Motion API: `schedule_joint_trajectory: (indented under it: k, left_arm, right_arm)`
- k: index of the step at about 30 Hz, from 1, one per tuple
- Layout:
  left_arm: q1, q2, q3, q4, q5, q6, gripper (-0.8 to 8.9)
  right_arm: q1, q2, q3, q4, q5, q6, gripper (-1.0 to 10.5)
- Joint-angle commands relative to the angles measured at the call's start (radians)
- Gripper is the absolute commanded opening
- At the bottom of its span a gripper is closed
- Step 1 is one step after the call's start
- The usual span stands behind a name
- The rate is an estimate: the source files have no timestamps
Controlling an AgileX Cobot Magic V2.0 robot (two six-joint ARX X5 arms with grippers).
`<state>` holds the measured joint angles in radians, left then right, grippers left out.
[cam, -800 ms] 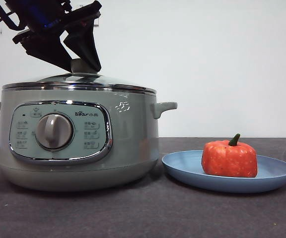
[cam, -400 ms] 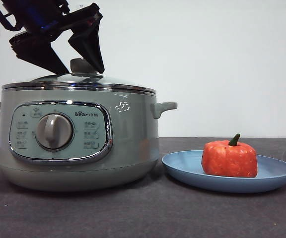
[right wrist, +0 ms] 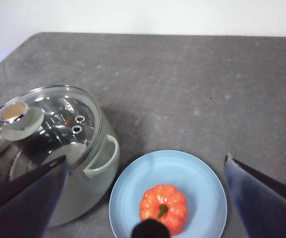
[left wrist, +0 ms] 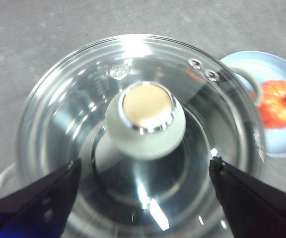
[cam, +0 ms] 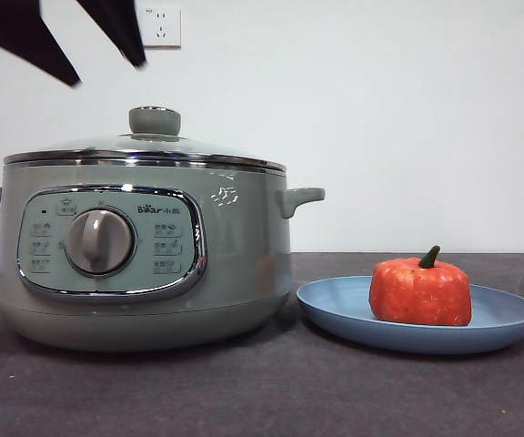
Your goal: Take the pumpkin out from the steamer,put the pumpkin in the blue plate,close the lid
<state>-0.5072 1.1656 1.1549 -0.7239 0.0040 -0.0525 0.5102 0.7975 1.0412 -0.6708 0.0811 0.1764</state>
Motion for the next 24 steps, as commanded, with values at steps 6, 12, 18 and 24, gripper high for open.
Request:
schedule_joint_trajectory:
  k: [6,12,18,24]
  left_arm:
    - [-0.011,-0.141,0.012,-0.063,0.002,0.037,-0.08]
    - [-0.011,-0.253,-0.018,-0.063,-0.032,0.084,-0.09]
    - [-0.011,-0.402,-0.176,0.024,-0.058,0.083,-0.09]
    - [-0.011,-0.592,-0.428,0.135,-0.082,0.082,-0.09]
  right_arm:
    - [0.004,0.000,-0.007,-0.017,0.003,-0.019,0.8]
    - [0.024,-0.039,-0.043,0.017,0.042,-0.021,-0.1]
    - [0.066,-0.142,-0.206,0.155,0.101,-0.021,-0.1]
    - [0.104,-0.272,-0.425,0.353,0.108,-0.020,-0.1]
